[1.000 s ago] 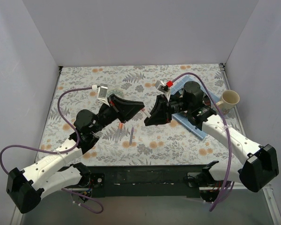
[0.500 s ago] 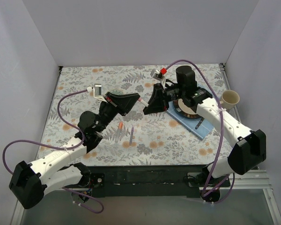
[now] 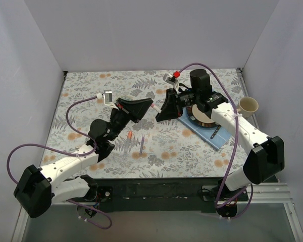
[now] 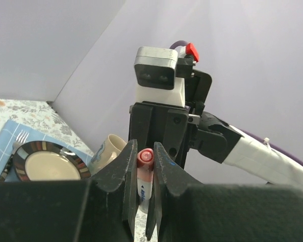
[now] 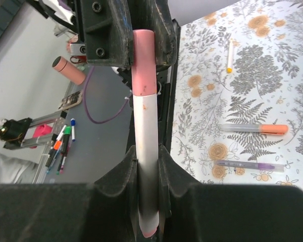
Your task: Insert the pens into the pen caps
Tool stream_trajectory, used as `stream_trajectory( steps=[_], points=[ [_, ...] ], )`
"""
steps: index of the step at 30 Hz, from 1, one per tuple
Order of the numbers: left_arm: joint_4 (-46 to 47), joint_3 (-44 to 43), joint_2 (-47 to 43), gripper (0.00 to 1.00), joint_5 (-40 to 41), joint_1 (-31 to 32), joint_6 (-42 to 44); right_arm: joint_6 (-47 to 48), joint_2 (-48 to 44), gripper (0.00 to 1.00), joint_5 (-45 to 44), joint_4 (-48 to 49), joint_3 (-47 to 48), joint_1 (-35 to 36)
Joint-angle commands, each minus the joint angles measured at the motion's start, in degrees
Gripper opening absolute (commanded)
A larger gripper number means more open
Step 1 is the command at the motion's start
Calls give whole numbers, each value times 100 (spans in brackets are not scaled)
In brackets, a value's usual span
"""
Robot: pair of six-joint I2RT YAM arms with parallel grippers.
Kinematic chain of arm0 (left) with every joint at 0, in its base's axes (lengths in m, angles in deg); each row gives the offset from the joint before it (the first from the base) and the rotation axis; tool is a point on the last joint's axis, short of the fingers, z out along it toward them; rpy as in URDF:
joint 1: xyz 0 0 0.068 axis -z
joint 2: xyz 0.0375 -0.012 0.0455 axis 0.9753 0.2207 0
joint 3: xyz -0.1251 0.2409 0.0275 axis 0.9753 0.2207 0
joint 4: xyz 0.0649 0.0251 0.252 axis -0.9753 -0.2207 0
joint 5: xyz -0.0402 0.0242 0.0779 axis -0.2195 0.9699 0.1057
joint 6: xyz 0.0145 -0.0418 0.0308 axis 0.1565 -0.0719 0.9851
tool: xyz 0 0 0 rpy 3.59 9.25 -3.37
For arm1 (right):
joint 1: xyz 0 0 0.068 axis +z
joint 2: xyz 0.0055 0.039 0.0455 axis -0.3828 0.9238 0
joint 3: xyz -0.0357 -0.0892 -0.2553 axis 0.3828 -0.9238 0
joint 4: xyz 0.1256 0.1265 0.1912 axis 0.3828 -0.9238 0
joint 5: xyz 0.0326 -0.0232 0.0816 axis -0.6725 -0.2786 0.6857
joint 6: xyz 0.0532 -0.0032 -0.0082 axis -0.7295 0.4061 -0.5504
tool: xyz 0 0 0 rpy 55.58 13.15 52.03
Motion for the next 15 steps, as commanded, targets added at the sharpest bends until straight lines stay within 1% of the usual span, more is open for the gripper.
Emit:
stream_trajectory(
  steps=[1, 3, 5, 7, 9, 10, 12, 13, 14, 15],
  points=[
    [-1768, 589, 522, 0, -3602, 1187, -313, -376, 169, 1, -867, 2193, 1193, -31],
    [-1768, 563, 601, 0, -3577, 1223, -393, -305, 274, 1, -806, 2209, 1326, -23],
    [-1803, 449, 689, 0, -3541, 1276, -436, -541, 327, 1, -613, 2454, 1274, -14],
    [-2004, 344, 698, 0, -3489, 1285, -410, -560, 283, 1, -708, 2543, 976, 30],
    [-2399, 55, 567, 0, -3016, 1267, -104, -560, 161, 1, -665, 2578, 651, 74],
    [-2914, -69, 496, 0, -2849, 1145, -7, -586, 99, 1, -674, 2631, 258, 74],
    [-3418, -603, 522, 0, -2628, 899, 326, -682, -172, 1, -709, 2727, -262, 65],
    [-3847, -798, 574, 0, -2575, 593, 406, -735, -296, 1, -866, 2780, -752, 74],
    [-3982, -956, 601, 0, -2548, 399, 459, -788, -410, 4, -928, 2824, -983, 74],
    [-4044, -1080, 627, 0, -2574, 223, 512, -858, -664, 8, -998, 2868, -1212, 100]
  ],
)
